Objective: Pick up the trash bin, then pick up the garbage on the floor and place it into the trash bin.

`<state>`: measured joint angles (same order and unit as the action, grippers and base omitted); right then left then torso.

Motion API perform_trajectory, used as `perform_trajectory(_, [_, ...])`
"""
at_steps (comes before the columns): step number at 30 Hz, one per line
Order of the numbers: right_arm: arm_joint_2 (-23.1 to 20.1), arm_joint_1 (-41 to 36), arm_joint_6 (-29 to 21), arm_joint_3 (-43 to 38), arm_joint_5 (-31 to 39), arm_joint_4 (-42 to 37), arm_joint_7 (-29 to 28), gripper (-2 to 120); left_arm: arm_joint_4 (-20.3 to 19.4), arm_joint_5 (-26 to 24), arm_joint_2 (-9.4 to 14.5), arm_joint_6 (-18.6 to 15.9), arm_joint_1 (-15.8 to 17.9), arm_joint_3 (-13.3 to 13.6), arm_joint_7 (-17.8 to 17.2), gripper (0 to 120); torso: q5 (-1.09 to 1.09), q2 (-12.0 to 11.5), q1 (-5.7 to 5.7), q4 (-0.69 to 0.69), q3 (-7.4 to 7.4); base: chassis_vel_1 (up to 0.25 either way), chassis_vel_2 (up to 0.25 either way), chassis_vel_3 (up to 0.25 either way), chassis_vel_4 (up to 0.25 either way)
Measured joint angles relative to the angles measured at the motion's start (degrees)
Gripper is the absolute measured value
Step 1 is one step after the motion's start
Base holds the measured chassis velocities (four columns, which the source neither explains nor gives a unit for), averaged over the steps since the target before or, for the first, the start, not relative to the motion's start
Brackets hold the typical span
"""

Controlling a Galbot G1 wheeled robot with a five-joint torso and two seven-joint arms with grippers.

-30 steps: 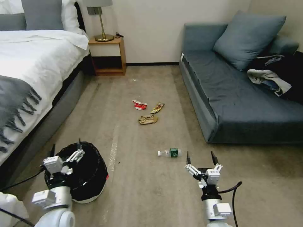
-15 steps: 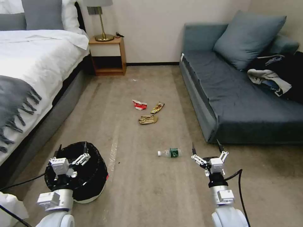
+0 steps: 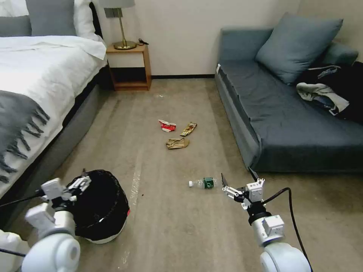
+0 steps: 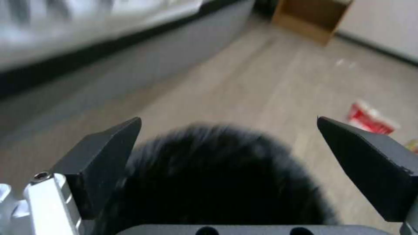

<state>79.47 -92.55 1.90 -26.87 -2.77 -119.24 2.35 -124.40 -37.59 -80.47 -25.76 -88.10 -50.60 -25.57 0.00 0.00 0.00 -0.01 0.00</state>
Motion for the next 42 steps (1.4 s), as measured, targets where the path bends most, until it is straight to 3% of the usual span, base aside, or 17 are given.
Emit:
perform_trajectory(3, [0.2, -0.3, 0.6, 0.0, -0.2, 0.2, 0.6, 100, 2.0, -0.3, 0.6, -1.9, -0.1, -0.4, -1.4, 100, 0.00, 0.0, 0.00, 0.00, 0.00, 0.000, 0.000, 0.000, 0.000])
perform_trajectory(10, [0.3, -0.8, 1.8, 0.1, -0.8, 0.3, 0.5, 100, 6.7, 5.2, 2.2, -8.0, -0.3, -1.3, -2.1, 100, 0.00, 0.0, 0.00, 0.01, 0.00, 0.000, 0.000, 0.000, 0.000])
perform_trajectory(26, [-0.7, -1.5, 4.0, 0.0, -0.9, 1.5, -0.2, 100, 13.1, 6.8, 2.3, -8.2, 1.5, 0.6, -1.5, 99, 0.00, 0.0, 0.00, 0.01, 0.00, 0.000, 0.000, 0.000, 0.000])
perform_trajectory(30, [-1.0, -1.7, 4.4, 0.1, -1.1, 1.6, -0.2, 100, 13.7, 7.0, 2.2, -8.4, 1.7, 0.9, -0.8, 91, 0.00, 0.0, 0.00, 0.00, 0.00, 0.000, 0.000, 0.000, 0.000])
perform_trajectory(38, [-1.0, -1.5, 4.6, 0.2, -1.4, 1.8, 0.0, 100, 15.0, 11.0, 1.7, -7.2, 1.1, 1.0, 1.3, 59, 0.05, 0.0, 0.00, 0.02, -0.01, 0.000, 0.000, 0.000, 0.000])
perform_trajectory(42, [-1.0, -1.4, 4.7, 0.2, -1.4, 2.0, 0.0, 100, 15.1, 11.1, 1.6, -7.2, 1.2, 1.0, 1.4, 49, 0.06, 0.0, -0.01, 0.03, -0.01, 0.000, 0.000, 0.000, 0.000])
